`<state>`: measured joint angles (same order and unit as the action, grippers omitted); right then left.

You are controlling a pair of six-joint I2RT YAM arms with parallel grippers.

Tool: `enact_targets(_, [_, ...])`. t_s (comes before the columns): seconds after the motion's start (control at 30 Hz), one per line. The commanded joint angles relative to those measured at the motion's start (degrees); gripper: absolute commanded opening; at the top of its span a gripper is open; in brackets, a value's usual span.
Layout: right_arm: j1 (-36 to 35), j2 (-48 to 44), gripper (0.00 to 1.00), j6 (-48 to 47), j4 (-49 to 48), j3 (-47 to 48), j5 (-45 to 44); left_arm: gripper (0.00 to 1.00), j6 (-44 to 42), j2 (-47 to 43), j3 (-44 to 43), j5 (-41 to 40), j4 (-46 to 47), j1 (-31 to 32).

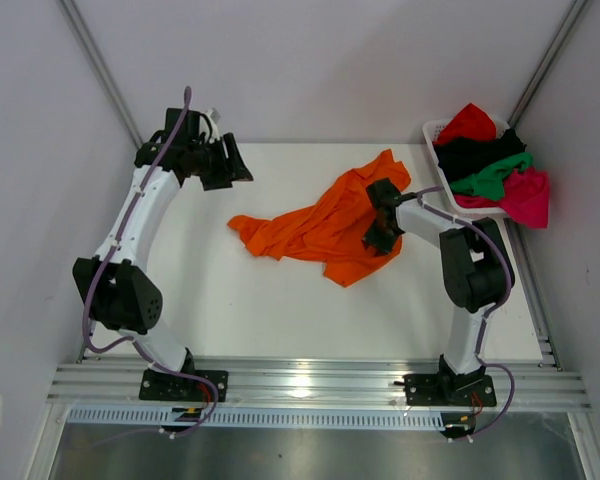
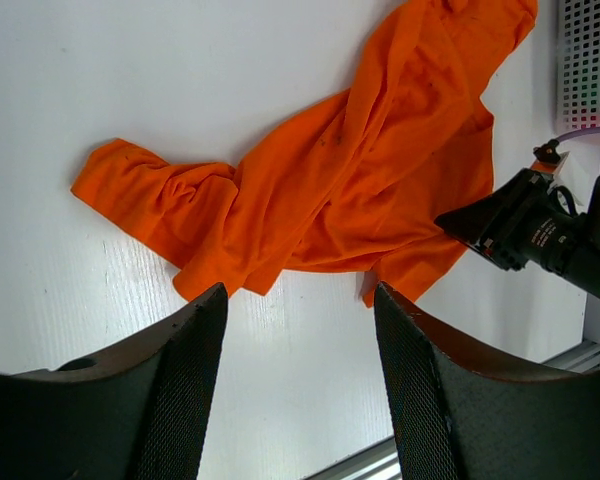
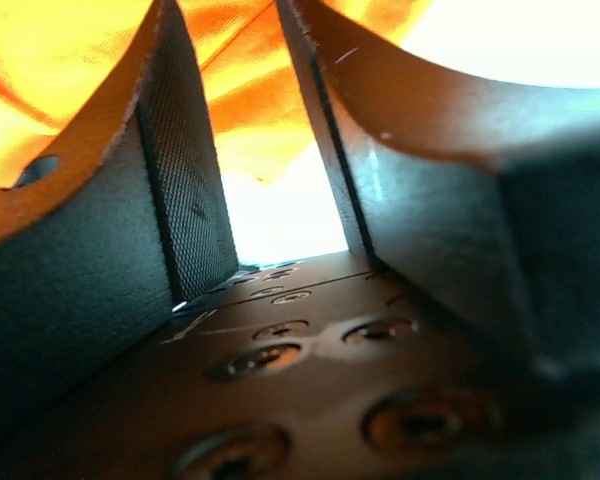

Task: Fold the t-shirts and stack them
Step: Flatten the tshirt out

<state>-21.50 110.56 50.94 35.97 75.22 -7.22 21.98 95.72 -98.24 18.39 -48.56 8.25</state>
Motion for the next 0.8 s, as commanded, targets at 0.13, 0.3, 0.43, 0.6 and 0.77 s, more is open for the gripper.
enact_targets(0.13, [0.31, -1.49, 0.37, 0.31, 7.44, -1.83, -0.33, 0.64, -0.27, -3.35, -0.82, 0.5, 0.48, -1.22])
enact_targets(0.3, [0.58, -3.77, 0.37, -0.14, 9.82, -3.67, -0.25, 0.64, -0.36, -4.05, -0.38, 0.07, 0.57, -1.75])
enact_targets(0.43, [0.84, -6.85, 0.37, 0.21, 11.58, -6.4, 0.28, 0.64, -0.36, -4.23, -0.29, -0.11, 0.48, -2.1])
enact_targets(0.6, [0.75, -10.72, 0.37, 0.83, 11.76, -8.95, -0.51, 0.65, -0.27, -4.05, 0.24, 0.41, 0.83, -2.1])
enact_targets(0.77, [-0.3, -11.42, 0.38, 0.74, 5.71, -6.41, -2.44, 0.65, 3.33, -2.38, 3.57, 8.03, 3.28, -1.84])
